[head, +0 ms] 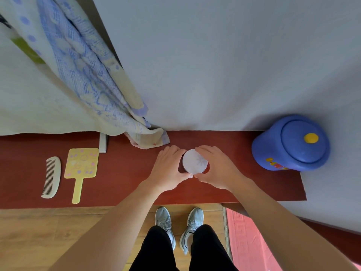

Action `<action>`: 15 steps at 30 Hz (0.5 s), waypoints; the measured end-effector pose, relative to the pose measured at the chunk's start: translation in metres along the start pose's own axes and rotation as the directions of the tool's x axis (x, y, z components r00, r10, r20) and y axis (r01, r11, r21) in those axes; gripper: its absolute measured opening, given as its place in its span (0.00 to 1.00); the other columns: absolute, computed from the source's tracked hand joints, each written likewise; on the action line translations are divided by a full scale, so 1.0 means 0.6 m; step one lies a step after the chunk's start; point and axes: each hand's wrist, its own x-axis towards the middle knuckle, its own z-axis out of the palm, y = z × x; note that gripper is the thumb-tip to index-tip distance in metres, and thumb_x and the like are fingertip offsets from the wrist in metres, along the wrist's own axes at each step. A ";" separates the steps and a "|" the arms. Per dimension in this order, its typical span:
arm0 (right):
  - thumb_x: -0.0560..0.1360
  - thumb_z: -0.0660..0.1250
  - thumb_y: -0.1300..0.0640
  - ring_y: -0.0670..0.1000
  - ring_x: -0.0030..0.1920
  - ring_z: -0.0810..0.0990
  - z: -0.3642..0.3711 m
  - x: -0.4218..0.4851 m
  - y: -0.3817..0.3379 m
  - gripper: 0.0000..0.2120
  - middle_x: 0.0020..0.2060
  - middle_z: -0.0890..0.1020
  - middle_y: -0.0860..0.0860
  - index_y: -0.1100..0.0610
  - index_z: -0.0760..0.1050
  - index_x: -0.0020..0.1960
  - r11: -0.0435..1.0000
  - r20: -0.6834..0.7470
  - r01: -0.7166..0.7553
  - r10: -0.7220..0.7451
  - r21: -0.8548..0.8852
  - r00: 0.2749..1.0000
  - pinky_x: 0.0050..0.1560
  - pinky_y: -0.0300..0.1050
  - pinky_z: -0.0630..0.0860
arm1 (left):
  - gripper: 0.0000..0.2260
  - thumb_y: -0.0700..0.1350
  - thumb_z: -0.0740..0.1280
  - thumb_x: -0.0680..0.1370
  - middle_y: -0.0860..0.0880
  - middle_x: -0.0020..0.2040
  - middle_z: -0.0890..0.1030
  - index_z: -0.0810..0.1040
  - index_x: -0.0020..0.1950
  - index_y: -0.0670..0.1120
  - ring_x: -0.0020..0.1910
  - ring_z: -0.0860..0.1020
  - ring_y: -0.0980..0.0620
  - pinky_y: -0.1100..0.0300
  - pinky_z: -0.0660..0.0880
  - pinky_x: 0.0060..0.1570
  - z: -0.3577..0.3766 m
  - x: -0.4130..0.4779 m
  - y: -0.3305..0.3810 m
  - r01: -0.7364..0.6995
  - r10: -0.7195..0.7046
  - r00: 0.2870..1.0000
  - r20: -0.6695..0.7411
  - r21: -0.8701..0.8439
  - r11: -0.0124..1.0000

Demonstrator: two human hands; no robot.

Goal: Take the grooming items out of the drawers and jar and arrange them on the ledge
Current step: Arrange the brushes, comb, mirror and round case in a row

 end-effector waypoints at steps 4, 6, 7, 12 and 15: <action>0.67 0.76 0.46 0.45 0.67 0.67 0.000 0.004 0.002 0.40 0.70 0.70 0.44 0.50 0.65 0.74 1.000 0.003 0.000 0.000 -0.005 1.000 0.64 0.34 0.59 | 0.33 0.64 0.76 0.65 0.53 0.55 0.75 0.74 0.64 0.50 0.52 0.72 0.51 0.56 0.70 0.54 -0.002 0.001 0.001 0.006 -0.006 1.000 0.004 -0.013 1.000; 0.66 0.77 0.45 0.45 0.66 0.68 -0.003 0.006 0.005 0.39 0.69 0.72 0.44 0.51 0.67 0.73 1.000 0.005 0.006 -0.006 0.005 1.000 0.64 0.34 0.60 | 0.32 0.64 0.76 0.65 0.53 0.54 0.75 0.75 0.63 0.50 0.52 0.72 0.51 0.56 0.70 0.54 -0.004 0.003 0.002 0.014 -0.014 1.000 0.010 -0.023 1.000; 0.66 0.77 0.45 0.45 0.66 0.69 -0.006 0.007 0.006 0.38 0.69 0.73 0.44 0.51 0.69 0.72 1.000 0.005 0.005 -0.005 0.023 1.000 0.65 0.35 0.61 | 0.32 0.64 0.76 0.64 0.53 0.53 0.75 0.75 0.63 0.50 0.52 0.72 0.52 0.56 0.70 0.54 -0.004 0.004 0.002 0.018 -0.018 1.000 0.012 -0.029 0.999; 0.66 0.76 0.42 0.42 0.62 0.70 -0.023 0.020 0.013 0.32 0.64 0.76 0.42 0.48 0.75 0.67 0.990 0.029 -0.048 0.045 0.130 0.999 0.66 0.40 0.68 | 0.32 0.64 0.77 0.63 0.55 0.52 0.74 0.76 0.62 0.51 0.52 0.71 0.53 0.57 0.70 0.55 -0.003 0.006 0.001 0.042 -0.042 0.999 0.009 -0.050 0.998; 0.66 0.75 0.40 0.42 0.58 0.72 -0.031 0.027 0.016 0.30 0.60 0.77 0.42 0.45 0.76 0.65 0.982 0.060 -0.104 0.095 0.160 0.994 0.63 0.41 0.70 | 0.33 0.63 0.77 0.64 0.56 0.53 0.73 0.75 0.64 0.51 0.52 0.70 0.54 0.59 0.68 0.55 -0.001 0.002 0.000 0.057 -0.058 0.998 -0.003 -0.061 0.996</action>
